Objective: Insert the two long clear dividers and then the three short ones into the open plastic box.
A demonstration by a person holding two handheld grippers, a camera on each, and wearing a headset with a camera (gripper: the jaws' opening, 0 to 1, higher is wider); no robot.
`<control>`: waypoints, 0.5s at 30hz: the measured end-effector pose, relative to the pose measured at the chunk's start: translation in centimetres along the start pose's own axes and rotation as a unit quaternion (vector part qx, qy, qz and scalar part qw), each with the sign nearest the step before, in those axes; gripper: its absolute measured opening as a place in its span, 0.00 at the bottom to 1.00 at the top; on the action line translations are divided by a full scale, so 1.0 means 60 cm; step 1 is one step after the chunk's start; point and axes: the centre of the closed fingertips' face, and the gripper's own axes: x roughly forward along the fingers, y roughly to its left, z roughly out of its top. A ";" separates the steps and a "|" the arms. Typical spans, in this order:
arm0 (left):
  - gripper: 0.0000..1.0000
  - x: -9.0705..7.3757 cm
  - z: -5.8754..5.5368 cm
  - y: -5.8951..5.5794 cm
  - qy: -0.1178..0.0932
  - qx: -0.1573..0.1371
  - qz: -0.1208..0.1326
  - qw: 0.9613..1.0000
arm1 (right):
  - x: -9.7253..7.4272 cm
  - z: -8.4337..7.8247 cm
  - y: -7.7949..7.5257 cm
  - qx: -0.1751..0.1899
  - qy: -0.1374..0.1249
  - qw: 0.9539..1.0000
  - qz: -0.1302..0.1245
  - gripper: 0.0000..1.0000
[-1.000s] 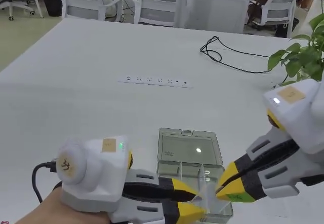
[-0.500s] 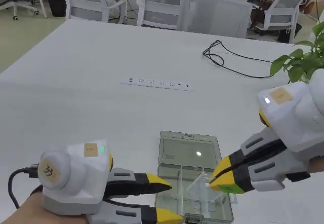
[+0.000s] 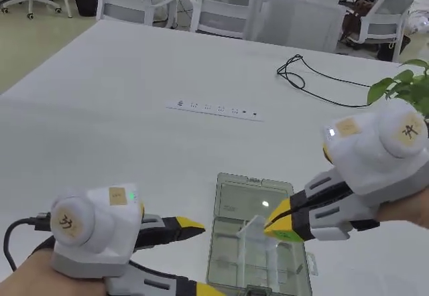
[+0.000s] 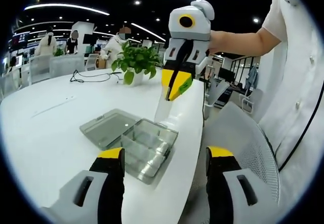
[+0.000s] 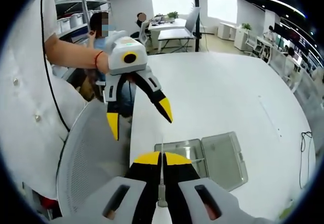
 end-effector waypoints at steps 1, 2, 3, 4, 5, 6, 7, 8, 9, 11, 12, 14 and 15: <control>0.67 0.000 -0.001 0.001 0.001 0.000 0.001 1.000 | 0.006 -0.001 -0.007 0.002 0.000 1.000 -0.003 0.03; 0.68 0.000 -0.004 0.003 0.003 0.000 0.003 1.000 | 0.010 -0.002 -0.011 0.003 0.000 1.000 -0.004 0.03; 0.69 0.000 -0.006 0.004 0.005 0.000 0.003 1.000 | 0.013 -0.003 -0.016 0.004 0.000 1.000 -0.005 0.03; 0.71 0.000 -0.008 0.005 0.007 -0.001 0.005 1.000 | 0.019 -0.004 -0.022 0.004 0.000 1.000 -0.008 0.03; 0.73 -0.001 -0.009 0.006 0.006 -0.002 0.007 1.000 | 0.023 -0.005 -0.026 0.006 -0.001 1.000 -0.009 0.03; 0.74 -0.001 -0.010 0.008 0.006 -0.003 0.008 1.000 | 0.027 -0.006 -0.029 0.009 -0.002 1.000 -0.009 0.03; 0.75 -0.002 -0.012 0.010 0.006 -0.004 0.011 1.000 | 0.033 -0.008 -0.034 0.010 -0.002 1.000 -0.010 0.03; 0.76 -0.002 -0.013 0.011 0.007 -0.005 0.012 1.000 | 0.039 -0.010 -0.037 0.011 -0.001 1.000 -0.010 0.03; 0.78 -0.003 -0.016 0.012 0.009 -0.005 0.014 1.000 | 0.043 -0.012 -0.038 0.012 0.000 1.000 -0.009 0.03; 0.80 -0.004 -0.022 0.015 0.013 -0.004 0.017 1.000 | 0.053 -0.016 -0.041 0.011 0.001 1.000 -0.008 0.03; 0.81 -0.004 -0.023 0.015 0.014 -0.005 0.018 1.000 | 0.055 -0.017 -0.042 0.011 0.001 1.000 -0.008 0.03; 0.83 -0.005 -0.025 0.016 0.015 -0.011 0.019 1.000 | 0.066 -0.022 -0.048 0.011 0.002 1.000 -0.010 0.03; 0.83 -0.006 -0.025 0.017 0.013 -0.011 0.019 1.000 | 0.070 -0.024 -0.051 0.012 0.002 1.000 -0.010 0.03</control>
